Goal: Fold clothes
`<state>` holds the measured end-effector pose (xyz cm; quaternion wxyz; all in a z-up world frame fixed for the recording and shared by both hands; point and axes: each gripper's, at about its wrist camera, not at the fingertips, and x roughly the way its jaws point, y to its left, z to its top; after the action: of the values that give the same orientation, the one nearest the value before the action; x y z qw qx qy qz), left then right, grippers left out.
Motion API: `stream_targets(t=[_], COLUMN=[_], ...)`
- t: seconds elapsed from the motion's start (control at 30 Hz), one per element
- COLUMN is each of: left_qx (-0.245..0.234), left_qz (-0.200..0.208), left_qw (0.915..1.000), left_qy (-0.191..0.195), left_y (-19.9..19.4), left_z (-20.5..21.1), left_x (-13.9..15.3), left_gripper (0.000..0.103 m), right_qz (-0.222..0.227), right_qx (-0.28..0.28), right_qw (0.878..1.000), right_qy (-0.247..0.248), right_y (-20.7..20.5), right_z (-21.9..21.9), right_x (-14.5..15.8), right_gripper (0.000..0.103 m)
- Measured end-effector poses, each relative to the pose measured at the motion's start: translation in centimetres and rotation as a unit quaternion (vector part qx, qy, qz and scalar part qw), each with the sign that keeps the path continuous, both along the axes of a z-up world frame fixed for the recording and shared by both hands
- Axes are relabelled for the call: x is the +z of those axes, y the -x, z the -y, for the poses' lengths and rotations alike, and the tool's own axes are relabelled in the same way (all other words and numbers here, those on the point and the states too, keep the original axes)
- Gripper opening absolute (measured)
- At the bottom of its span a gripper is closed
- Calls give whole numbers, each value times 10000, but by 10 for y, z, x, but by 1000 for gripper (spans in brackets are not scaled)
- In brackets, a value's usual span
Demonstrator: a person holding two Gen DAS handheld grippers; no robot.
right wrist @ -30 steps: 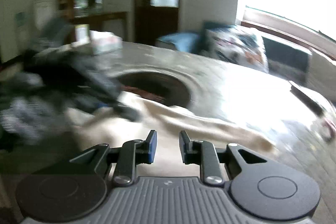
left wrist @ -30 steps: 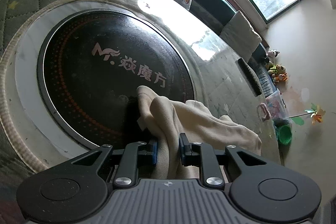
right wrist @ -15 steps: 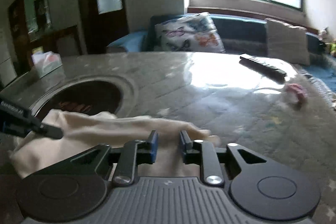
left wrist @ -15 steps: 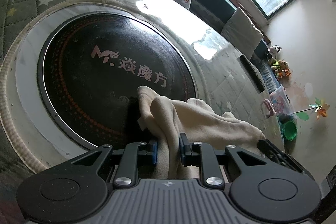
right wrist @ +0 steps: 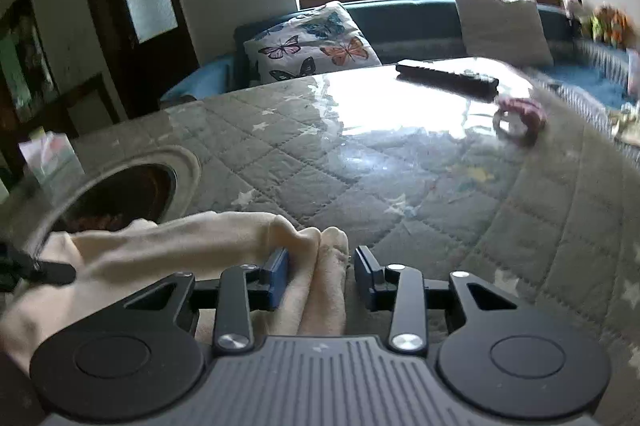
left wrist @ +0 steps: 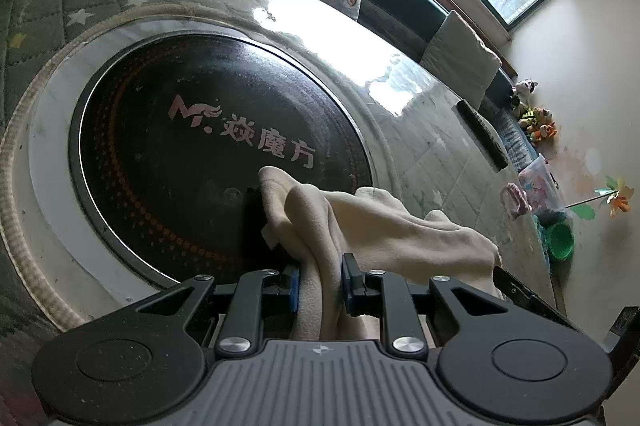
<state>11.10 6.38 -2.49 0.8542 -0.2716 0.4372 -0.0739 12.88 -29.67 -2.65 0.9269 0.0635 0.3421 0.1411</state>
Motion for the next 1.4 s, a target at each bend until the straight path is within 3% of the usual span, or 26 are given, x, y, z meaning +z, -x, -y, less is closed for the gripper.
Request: stream_targets(t=[0.17,0.4,0.67,1.0,1.4], left_qx=[-56,-343,-772,-1276,-1766], left_qz=[95,467,821,1231,1305], left_qw=[9998,9953,9866,9735,9654], left_qy=[-160,-772,-1181,-1442,-1404], left_y=[1,1,-5,-16,-28], left_z=[5,26,67,131,187], left_x=[5,27,44,60,65], left_gripper=[22,21,18,18,18], right_qz=[-88,271,674,1063,1213], right_qx=[58,-34,-323,-848,-1388], right_qw=[9993,9982,9962,9900,9826], right_qy=[-346,-530,-449,-365,-208], right_y=[1,22,46,60,73], right_z=[2,7,26,66,112], right_x=[0,19,46,68,75], right_gripper=[10,9,8,8,8])
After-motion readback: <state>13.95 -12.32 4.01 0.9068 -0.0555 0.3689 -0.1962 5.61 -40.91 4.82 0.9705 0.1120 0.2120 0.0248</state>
